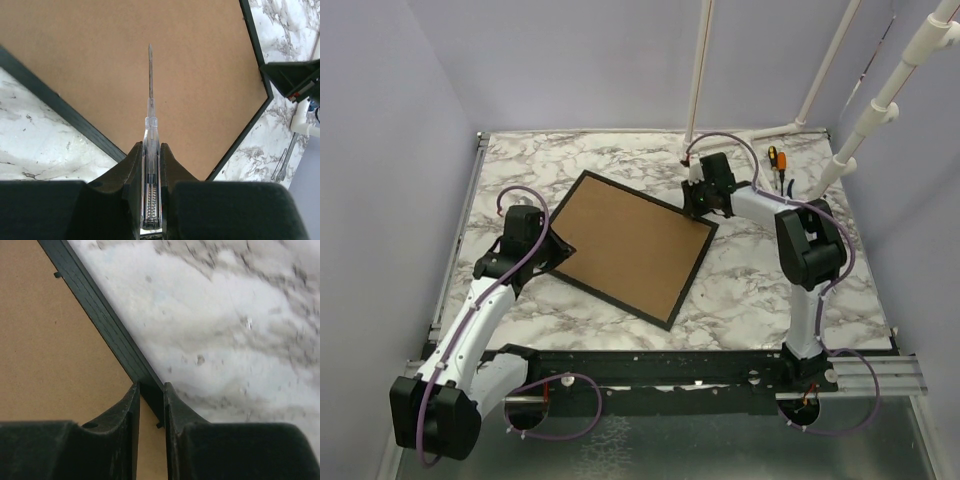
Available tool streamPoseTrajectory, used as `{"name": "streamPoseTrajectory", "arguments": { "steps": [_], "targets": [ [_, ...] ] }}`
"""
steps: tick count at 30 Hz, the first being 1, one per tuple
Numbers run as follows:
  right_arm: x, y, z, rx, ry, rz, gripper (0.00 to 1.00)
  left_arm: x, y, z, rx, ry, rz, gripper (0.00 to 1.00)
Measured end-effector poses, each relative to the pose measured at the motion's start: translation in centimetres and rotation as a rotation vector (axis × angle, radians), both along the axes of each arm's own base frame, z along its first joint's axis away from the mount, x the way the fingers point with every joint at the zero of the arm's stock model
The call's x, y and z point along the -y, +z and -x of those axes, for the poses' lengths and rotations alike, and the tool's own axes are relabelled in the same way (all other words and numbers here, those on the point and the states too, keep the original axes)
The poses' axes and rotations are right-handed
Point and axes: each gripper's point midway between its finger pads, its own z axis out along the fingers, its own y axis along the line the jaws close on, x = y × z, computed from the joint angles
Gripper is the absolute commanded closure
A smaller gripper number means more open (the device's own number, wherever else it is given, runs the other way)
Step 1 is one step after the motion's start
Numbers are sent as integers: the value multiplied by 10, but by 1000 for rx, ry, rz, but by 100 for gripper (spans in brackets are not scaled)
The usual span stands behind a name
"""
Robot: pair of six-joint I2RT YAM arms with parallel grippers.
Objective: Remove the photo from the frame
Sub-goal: Adjust the photo frame at the center of the board.
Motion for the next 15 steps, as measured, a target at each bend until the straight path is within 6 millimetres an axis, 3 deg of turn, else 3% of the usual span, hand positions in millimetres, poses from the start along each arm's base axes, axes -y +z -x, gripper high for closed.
{"name": "streamPoseTrajectory", "arguments": {
  "steps": [6,15],
  "targets": [
    [25,-1,50,-91,-217,-50,77,1,-3,-4,4,-2,18,100],
    [13,-5,122,-152,-444,-168,74,7,-10,-12,3,-16,40,100]
  ]
}}
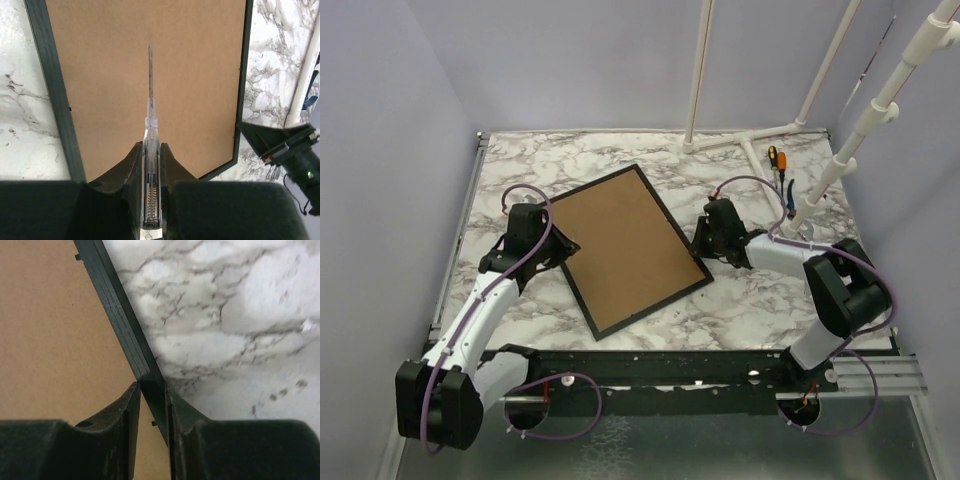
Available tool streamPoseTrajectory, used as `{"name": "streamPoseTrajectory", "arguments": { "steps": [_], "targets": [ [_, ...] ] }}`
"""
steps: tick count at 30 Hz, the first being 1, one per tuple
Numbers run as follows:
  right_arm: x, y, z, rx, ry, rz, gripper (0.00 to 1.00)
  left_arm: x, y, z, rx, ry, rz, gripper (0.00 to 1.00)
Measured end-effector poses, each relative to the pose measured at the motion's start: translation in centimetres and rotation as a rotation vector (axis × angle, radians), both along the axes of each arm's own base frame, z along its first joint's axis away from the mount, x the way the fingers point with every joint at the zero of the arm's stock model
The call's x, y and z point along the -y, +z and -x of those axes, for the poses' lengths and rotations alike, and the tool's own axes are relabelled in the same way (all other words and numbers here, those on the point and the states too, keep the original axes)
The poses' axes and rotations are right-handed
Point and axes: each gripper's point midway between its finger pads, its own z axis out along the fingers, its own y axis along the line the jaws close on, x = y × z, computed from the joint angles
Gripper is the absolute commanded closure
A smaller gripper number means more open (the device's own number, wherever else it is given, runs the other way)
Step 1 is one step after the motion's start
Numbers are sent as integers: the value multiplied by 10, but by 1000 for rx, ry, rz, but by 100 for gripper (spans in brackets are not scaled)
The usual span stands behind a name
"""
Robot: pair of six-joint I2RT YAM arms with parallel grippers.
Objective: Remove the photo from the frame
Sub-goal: Adjust the photo frame at the center of the board.
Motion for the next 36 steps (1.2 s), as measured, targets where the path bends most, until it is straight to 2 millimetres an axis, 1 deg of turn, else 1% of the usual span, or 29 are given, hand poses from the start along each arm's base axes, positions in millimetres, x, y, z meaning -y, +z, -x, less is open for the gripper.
{"name": "streamPoseTrajectory", "arguments": {
  "steps": [2,3,5,6,8,9,11,13,16,18,20,22,24,27,30,32,36],
  "targets": [
    [-6,-1,16,2,-41,-40,72,0,-2,-2,-4,-1,-2,100],
    [-9,-1,23,1,-54,-55,67,0,-4,-3,-6,-3,-4,100],
    [-16,-1,33,1,-63,-66,50,0,-8,-5,-15,-4,-9,100],
    [-20,-1,38,0,-62,-68,44,0,-11,-4,-21,-4,-11,100],
    [-24,-1,43,5,-54,-64,38,-3,-19,-2,-31,3,-26,100],
    [-27,1,43,14,-44,-61,38,-5,-22,-1,-36,9,-36,100],
    [-27,6,38,38,-32,-43,37,-12,-29,1,-41,29,-61,100],
    [-29,15,30,72,-11,-26,37,-19,-31,2,-35,54,-86,100],
    [-37,35,13,139,26,-15,39,-26,-32,0,-18,86,-111,100],
    [-44,48,0,177,47,-9,41,-30,-36,0,-16,102,-126,100],
    [-51,53,-12,201,65,4,43,-34,-44,2,-26,119,-139,100],
    [-54,50,-21,205,74,22,43,-37,-52,6,-40,129,-150,100],
    [-52,40,-24,188,77,43,44,-40,-58,9,-49,136,-160,100],
    [-42,20,-26,146,71,73,46,-43,-61,10,-47,148,-169,100],
    [-35,7,-28,115,71,89,48,-46,-61,11,-32,163,-172,100],
    [-31,1,-29,102,68,93,50,-48,-62,11,-20,173,-170,100],
    [-35,1,-31,99,85,86,57,-49,-68,13,-18,183,-167,100]
  ]
}}
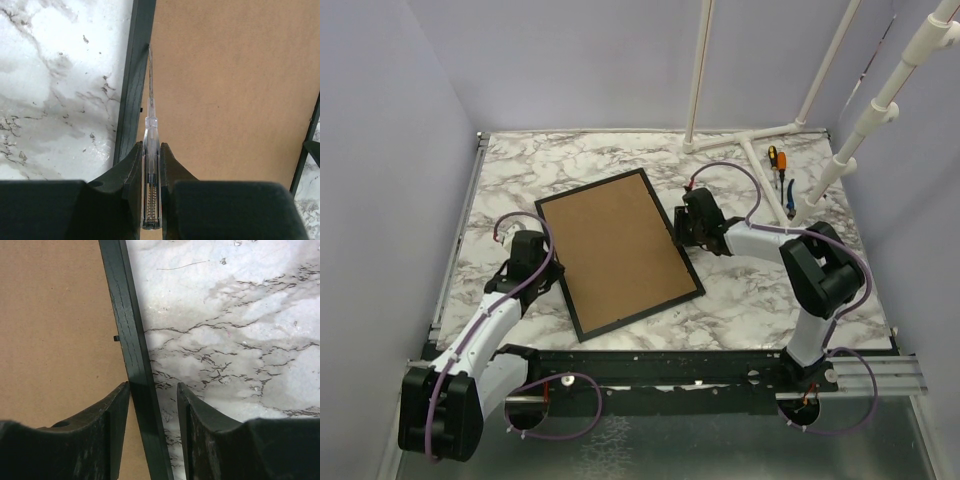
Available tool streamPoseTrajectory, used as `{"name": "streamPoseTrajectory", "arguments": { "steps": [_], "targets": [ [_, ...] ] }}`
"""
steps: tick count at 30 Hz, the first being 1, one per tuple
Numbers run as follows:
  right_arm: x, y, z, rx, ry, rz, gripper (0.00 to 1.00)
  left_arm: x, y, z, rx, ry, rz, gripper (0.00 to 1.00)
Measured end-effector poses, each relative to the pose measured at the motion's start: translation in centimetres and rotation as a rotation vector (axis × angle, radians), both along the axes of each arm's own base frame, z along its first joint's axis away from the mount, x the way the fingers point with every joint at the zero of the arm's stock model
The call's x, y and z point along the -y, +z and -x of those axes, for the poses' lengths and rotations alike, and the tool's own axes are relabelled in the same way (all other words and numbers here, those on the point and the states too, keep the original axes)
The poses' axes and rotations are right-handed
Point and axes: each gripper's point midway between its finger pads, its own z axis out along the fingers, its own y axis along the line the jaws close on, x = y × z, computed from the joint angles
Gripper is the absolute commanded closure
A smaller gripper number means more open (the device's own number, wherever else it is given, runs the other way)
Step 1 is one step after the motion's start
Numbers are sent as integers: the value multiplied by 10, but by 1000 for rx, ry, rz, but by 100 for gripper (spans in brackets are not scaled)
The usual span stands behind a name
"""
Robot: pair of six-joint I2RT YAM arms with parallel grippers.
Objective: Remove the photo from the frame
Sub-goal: Adjust the photo frame at the center of the board.
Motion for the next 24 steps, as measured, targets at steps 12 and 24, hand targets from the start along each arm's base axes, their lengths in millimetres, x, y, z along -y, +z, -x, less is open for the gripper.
{"name": "streamPoseTrajectory", "arguments": {
  "steps": [12,24],
  "targets": [
    [-5,-1,-2,-21,-20,-30,76,-4,-12,1,38,52,21,100],
    [23,-3,33,-49,-279,-190,80,26,-17,-19,83,-52,125,100]
  ]
}}
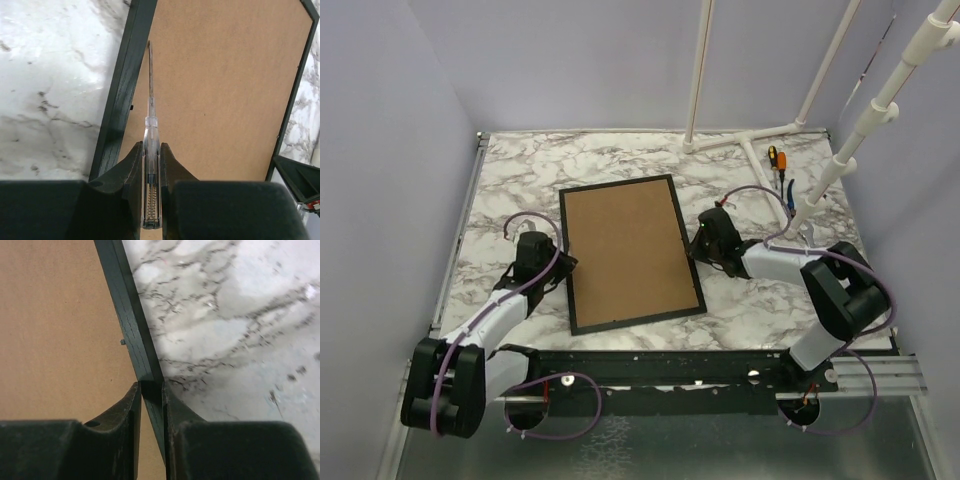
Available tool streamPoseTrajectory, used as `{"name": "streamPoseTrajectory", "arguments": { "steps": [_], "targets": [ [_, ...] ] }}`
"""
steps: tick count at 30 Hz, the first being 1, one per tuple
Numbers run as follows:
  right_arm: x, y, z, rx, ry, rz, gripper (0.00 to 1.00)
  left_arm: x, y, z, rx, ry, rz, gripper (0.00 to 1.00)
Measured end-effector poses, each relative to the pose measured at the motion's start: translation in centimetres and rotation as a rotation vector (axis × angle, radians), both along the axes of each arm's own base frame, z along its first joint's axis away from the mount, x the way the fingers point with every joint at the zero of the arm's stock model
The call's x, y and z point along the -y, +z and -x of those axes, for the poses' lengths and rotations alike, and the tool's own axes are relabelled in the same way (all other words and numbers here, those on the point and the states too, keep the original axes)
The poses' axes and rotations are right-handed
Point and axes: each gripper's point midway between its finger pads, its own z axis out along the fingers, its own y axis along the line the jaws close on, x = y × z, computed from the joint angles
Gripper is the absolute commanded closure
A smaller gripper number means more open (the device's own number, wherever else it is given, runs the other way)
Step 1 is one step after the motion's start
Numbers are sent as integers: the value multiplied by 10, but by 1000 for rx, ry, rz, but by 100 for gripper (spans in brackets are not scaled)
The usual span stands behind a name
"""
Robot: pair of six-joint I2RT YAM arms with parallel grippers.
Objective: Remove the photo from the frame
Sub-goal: Adjust the photo frame at the center of the board.
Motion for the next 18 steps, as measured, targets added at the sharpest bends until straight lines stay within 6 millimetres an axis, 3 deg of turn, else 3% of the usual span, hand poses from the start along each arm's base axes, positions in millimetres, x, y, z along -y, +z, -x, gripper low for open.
{"name": "streamPoseTrajectory", "arguments": {
  "steps": [2,5,7,11,18],
  "targets": [
    [8,0,8,-10,-63,-29,73,8,3,-4,8,-33,18,100],
    [10,1,10,-9,-108,-61,44,24,11,-12,24,-95,46,100],
    [9,3,8,-5,-99,-58,34,40,17,-17,33,-158,67,100],
    [3,29,-5,63,-30,-56,27,75,34,-24,61,-305,107,100],
    [16,102,-14,228,207,-116,36,116,55,-17,101,-547,172,100]
  ]
}}
